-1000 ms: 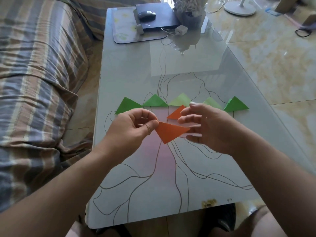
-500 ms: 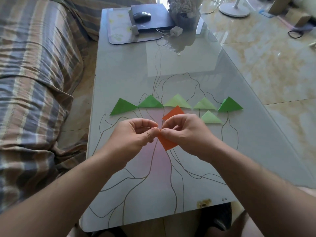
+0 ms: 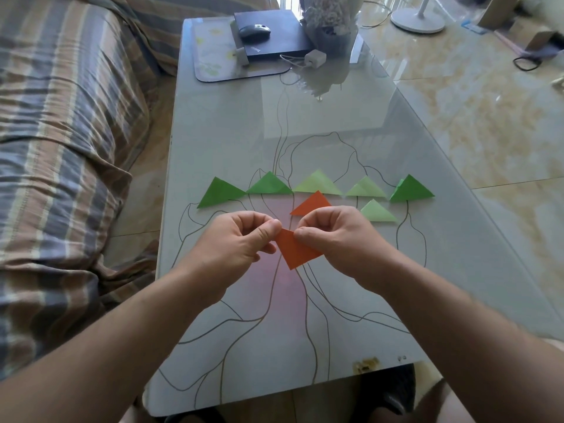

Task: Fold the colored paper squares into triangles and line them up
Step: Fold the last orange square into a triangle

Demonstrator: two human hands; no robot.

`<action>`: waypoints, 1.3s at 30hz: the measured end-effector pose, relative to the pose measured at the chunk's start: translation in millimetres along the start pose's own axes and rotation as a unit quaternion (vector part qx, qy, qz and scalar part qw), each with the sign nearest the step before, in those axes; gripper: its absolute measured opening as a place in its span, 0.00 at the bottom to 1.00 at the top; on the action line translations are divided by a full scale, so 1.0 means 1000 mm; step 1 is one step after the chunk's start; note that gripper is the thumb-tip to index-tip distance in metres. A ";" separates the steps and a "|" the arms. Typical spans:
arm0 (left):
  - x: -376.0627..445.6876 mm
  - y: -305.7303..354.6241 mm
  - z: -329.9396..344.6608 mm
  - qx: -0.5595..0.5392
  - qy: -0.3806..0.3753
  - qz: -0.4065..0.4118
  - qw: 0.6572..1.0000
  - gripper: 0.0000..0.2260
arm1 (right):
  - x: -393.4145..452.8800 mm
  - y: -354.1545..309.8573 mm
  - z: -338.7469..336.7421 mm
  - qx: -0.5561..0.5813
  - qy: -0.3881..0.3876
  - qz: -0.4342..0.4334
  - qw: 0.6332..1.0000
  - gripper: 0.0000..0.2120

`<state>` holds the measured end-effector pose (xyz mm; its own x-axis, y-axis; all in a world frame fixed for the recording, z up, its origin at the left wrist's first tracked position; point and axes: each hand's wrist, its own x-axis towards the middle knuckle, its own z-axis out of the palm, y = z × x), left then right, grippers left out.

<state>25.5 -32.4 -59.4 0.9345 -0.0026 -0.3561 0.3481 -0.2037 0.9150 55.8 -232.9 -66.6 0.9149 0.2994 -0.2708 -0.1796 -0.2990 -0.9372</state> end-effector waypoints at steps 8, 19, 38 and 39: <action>0.002 0.005 -0.010 -0.024 0.004 -0.010 1.000 0.11 | -0.001 -0.001 -0.006 0.021 -0.015 0.020 0.999 0.07; 0.004 0.006 -0.018 -0.080 0.026 -0.016 0.996 0.07 | -0.004 -0.005 -0.011 0.041 0.025 0.020 0.999 0.06; 0.000 -0.003 0.004 0.137 -0.006 0.113 0.984 0.02 | -0.003 -0.001 0.000 -0.004 0.021 -0.045 0.999 0.07; 0.001 -0.003 0.004 0.138 -0.004 0.116 0.984 0.02 | -0.002 0.000 0.000 -0.003 0.024 -0.047 0.999 0.07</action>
<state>25.2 -35.9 -63.4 0.9853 -0.0885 -0.1461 0.0906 -0.4545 0.8861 53.7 -233.0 -65.7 0.9441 0.2822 -0.1702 -0.0900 -0.2762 -0.9569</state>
